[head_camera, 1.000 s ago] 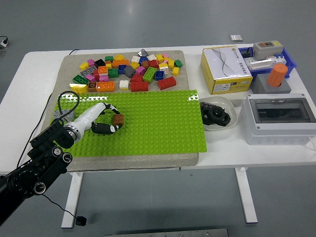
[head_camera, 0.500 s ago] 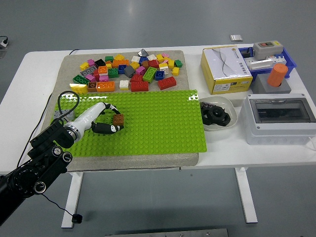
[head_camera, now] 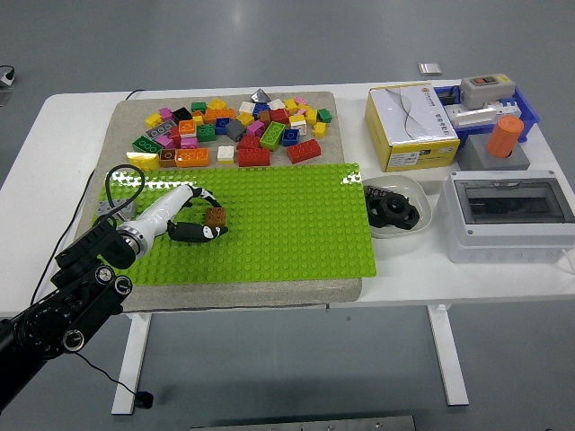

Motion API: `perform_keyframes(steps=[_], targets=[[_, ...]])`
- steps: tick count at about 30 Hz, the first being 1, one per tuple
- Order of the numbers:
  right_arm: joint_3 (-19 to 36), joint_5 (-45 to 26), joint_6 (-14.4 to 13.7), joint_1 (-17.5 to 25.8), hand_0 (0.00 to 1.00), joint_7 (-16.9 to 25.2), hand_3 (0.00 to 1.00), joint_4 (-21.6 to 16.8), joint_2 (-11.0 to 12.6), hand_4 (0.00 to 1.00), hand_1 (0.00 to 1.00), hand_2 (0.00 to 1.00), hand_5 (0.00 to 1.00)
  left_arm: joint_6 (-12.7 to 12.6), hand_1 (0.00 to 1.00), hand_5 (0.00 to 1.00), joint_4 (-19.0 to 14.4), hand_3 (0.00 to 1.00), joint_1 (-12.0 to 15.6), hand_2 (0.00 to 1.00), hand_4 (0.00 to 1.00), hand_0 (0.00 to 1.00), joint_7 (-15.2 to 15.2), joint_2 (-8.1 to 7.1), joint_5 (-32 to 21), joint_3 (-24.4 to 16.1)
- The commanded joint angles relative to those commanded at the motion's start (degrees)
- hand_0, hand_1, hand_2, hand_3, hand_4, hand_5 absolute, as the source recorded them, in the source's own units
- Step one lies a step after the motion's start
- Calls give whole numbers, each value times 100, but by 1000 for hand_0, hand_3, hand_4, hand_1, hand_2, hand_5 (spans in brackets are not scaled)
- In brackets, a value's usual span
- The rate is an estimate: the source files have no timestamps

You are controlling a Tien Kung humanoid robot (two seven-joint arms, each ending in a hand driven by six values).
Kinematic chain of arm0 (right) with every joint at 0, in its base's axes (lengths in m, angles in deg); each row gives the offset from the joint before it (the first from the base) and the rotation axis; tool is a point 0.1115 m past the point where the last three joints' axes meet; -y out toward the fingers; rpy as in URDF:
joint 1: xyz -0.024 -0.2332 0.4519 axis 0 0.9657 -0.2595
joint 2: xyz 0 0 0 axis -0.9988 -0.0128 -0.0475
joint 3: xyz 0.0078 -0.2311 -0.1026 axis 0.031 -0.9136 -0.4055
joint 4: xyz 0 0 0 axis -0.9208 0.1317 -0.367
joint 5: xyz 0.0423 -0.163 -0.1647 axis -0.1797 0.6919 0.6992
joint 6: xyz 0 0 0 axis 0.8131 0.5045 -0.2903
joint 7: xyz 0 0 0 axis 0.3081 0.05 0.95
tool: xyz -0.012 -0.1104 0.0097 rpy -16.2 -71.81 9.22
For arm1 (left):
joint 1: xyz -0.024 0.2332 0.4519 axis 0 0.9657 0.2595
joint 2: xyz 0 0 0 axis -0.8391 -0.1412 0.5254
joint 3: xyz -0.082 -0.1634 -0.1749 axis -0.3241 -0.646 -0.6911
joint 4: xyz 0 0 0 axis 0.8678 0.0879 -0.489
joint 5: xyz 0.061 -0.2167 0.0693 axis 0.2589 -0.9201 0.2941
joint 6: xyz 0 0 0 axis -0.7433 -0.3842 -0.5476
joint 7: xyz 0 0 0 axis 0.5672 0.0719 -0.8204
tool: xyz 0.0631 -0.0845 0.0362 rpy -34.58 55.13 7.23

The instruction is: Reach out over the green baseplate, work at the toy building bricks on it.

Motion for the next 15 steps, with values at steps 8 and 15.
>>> perform_keyframes(steps=[8, 15], targets=[[18, 17, 4, 0, 684, -2, 709, 0, 0, 747, 567, 717, 816, -24, 936, 305, -17, 638, -2, 898, 872, 842, -58, 7, -2, -34], [35, 33, 7, 4, 684, -5, 708, 0, 0, 748, 565, 717, 813, -78, 936, 325, -43, 688, 2, 900, 892, 842, -176, 3, -8, -93]])
